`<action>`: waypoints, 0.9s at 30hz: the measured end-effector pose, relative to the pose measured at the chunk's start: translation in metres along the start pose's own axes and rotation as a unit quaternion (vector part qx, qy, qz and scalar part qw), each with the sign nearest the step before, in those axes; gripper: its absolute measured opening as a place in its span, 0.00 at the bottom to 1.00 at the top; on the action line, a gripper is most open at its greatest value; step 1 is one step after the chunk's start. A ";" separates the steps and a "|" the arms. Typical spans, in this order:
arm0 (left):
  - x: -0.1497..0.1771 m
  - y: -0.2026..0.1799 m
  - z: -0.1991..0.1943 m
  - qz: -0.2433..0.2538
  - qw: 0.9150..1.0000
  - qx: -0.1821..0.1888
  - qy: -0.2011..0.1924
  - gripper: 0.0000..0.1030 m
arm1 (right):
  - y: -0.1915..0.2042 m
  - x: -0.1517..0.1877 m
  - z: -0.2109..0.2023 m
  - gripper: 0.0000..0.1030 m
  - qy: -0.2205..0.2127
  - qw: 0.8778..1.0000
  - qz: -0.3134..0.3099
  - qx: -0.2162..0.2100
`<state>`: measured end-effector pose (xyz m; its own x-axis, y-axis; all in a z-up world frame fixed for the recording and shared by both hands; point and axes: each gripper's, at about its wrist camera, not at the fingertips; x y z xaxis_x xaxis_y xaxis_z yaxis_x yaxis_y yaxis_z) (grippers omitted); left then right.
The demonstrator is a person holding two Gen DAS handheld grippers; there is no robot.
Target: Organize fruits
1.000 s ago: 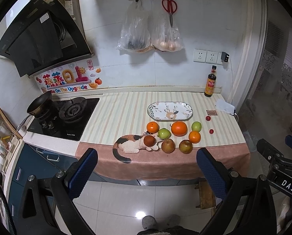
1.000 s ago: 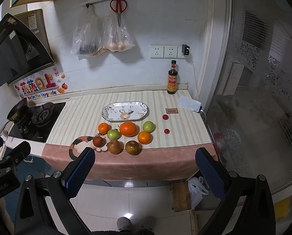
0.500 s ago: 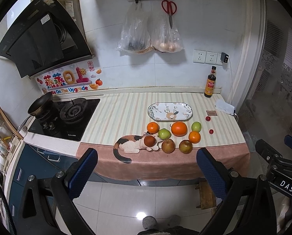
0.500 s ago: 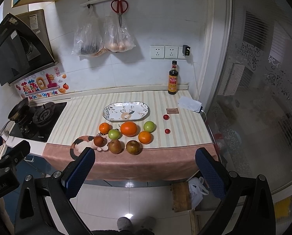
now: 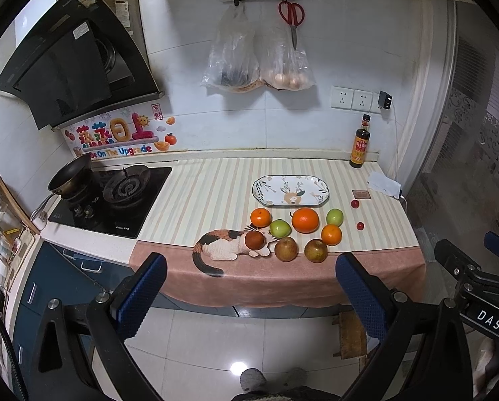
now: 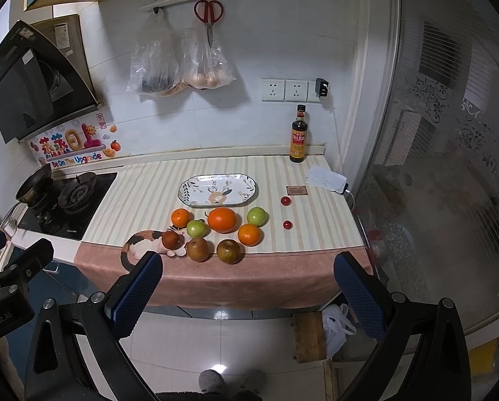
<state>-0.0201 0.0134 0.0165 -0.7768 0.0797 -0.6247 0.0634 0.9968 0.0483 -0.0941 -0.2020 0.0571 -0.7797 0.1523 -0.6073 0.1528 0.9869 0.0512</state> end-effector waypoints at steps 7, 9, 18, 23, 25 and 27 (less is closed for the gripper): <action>-0.004 -0.005 0.005 -0.015 0.996 -0.066 -0.061 1.00 | -0.019 -0.008 0.017 1.00 -0.037 0.999 0.020 -0.027; -0.006 -0.007 0.019 -0.017 0.994 -0.084 -0.062 1.00 | -0.023 -0.011 0.034 1.00 -0.033 0.999 0.026 -0.033; -0.022 -0.011 0.114 -0.012 0.995 -0.096 0.007 1.00 | -0.029 -0.014 0.153 1.00 0.045 0.995 0.040 -0.076; -0.036 -0.004 0.188 -0.013 0.994 -0.075 0.077 1.00 | -0.017 -0.019 0.223 1.00 0.088 0.991 0.050 -0.086; -0.045 0.001 0.222 -0.008 0.992 -0.064 0.104 1.00 | -0.013 -0.026 0.261 1.00 0.120 0.987 0.067 -0.089; -0.056 0.008 0.255 -0.005 0.990 -0.057 0.127 1.00 | -0.010 -0.033 0.291 1.00 0.142 0.981 0.081 -0.102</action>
<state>0.1833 0.0160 -0.1469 -0.9107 0.0541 -0.4096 -0.0041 0.9902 0.1398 0.1068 -0.2325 -0.1540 -0.8972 0.2875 -0.3352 0.1857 0.9343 0.3043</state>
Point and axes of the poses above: each gripper's, at about its wrist camera, not at the fingertips, and z roughly the way its jaws point, y to its left, x to its underside, and after that the axes turned 6 degrees about y, right-handed
